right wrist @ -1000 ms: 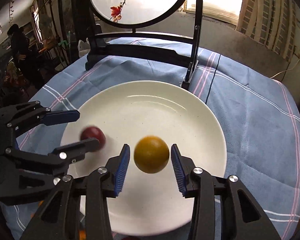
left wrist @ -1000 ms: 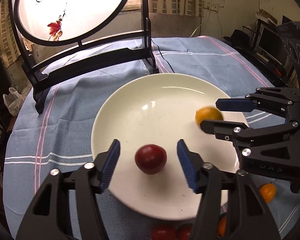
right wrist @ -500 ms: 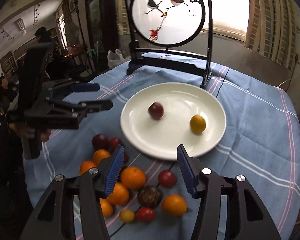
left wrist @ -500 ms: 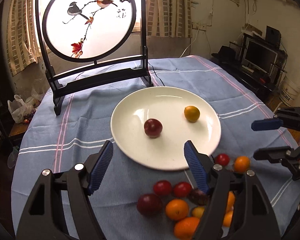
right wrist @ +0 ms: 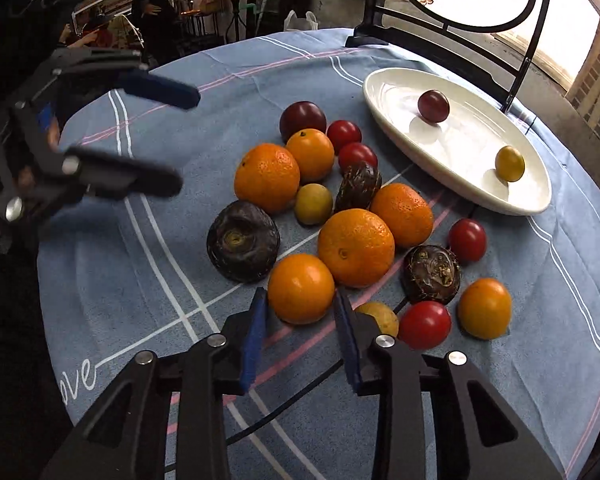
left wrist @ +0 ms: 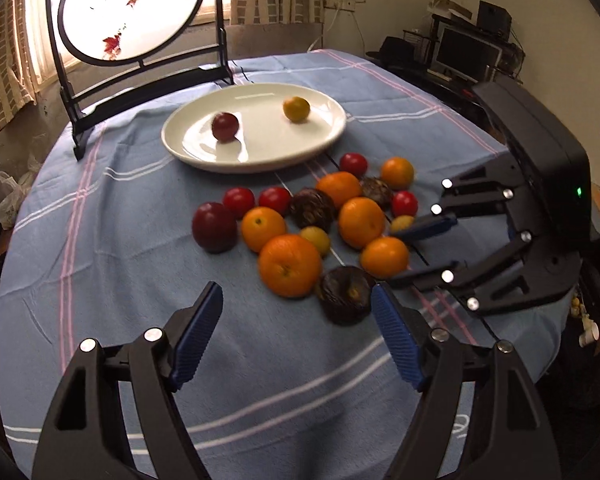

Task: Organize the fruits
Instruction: 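Move both open grippers back toward the fruit pile, then grasp the brown passion fruit with the left gripper while the right gripper grasps a mandarin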

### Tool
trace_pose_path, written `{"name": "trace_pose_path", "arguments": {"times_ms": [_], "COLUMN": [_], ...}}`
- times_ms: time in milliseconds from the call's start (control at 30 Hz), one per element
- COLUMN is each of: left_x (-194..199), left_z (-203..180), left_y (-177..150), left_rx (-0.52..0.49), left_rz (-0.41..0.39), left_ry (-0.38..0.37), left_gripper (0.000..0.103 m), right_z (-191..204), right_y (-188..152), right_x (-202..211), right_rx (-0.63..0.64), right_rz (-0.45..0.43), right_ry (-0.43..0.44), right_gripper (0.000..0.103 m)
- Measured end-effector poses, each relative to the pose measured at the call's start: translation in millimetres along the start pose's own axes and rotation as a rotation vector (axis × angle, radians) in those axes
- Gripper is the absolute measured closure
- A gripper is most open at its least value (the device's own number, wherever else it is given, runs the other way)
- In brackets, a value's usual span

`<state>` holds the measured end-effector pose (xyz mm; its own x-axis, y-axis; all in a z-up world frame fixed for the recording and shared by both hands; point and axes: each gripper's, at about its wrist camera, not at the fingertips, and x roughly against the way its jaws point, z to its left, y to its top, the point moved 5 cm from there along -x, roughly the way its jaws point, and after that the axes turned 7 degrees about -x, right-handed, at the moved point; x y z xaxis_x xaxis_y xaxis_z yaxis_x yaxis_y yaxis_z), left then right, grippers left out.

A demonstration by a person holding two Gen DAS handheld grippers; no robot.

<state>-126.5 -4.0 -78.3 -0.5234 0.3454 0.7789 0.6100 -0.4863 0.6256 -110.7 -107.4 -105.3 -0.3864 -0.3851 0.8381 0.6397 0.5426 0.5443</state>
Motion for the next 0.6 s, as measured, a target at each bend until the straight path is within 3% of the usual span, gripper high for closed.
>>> {"name": "trace_pose_path", "arguments": {"times_ms": [233, 533, 567, 600], "left_x": [-29, -58, -58, -58], "left_z": [-30, -34, -34, -33], "left_y": [-11, -1, 0, 1], "left_rx": [0.051, 0.1, 0.103, 0.103], "left_rz": [0.04, 0.062, 0.058, 0.054], "left_ry": [-0.088, -0.057, -0.054, -0.054], "left_gripper": [0.029, 0.03, 0.032, 0.043], "right_z": [-12, -29, -29, -29], "right_y": [-8, -21, -21, -22], "right_x": [19, 31, 31, 31], "right_rx": [-0.061, -0.123, -0.123, -0.128], "right_rz": [-0.035, -0.06, -0.064, -0.066], "right_ry": [-0.007, 0.003, 0.005, 0.008], "right_gripper": [0.07, 0.07, 0.07, 0.07]}}
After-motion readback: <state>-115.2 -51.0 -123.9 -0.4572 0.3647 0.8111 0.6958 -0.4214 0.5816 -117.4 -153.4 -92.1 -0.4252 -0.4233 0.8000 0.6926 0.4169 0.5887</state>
